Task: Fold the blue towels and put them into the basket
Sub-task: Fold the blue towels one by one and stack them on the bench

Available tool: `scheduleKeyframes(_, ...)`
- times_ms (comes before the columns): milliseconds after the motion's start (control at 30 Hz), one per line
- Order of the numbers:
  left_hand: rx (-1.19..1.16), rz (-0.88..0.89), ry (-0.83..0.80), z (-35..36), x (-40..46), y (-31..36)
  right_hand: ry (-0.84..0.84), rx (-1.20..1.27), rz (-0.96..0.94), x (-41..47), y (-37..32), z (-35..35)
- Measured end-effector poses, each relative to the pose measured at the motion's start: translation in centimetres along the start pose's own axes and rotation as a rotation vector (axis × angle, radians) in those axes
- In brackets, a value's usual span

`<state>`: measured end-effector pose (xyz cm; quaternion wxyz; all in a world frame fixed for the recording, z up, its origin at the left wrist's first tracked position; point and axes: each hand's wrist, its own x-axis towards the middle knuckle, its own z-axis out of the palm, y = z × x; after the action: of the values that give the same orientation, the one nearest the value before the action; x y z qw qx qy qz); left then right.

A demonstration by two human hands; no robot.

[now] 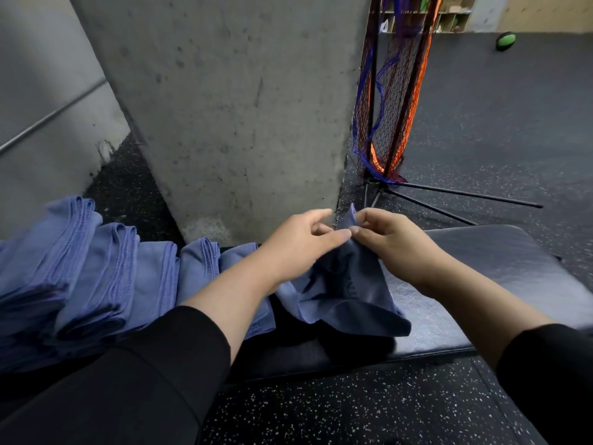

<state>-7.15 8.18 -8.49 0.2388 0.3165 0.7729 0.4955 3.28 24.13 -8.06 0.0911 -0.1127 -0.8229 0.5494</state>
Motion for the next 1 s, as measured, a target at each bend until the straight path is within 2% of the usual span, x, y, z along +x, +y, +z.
scheduleKeyframes(67,-0.045,-0.007,-0.014,0.1,0.1,0.0,-0.016,0.013,-0.002,0.1,-0.2,0.4)
scheduleKeyframes(200,-0.087,-0.01,-0.167,-0.1,0.1,-0.6,-0.054,0.11,0.005,-0.3,-0.9,0.8)
scheduleKeyframes(367,-0.132,-0.003,-0.164,-0.6,-0.2,-0.4,-0.078,0.12,0.034,-0.6,-1.2,0.4)
scheduleKeyframes(600,-0.078,0.038,-0.138,-1.1,-1.2,0.7,-0.136,0.103,0.075,-1.2,-2.0,0.2)
scheduleKeyframes(733,-0.002,0.067,0.009,-1.7,-1.2,0.8,-0.096,0.14,0.066,-1.5,-2.4,-0.2)
scheduleKeyframes(800,-0.07,0.096,0.106,-2.3,-1.1,1.1,-0.137,0.071,0.098,-1.9,-2.5,-0.8)
scheduleKeyframes(900,-0.255,0.13,0.261,-3.2,-1.2,1.9,-0.208,-0.218,0.142,-2.6,-2.2,-2.0)
scheduleKeyframes(1000,-0.289,0.167,0.422,-4.4,-1.9,2.8,-0.172,-0.523,0.161,-3.2,-1.9,-3.9)
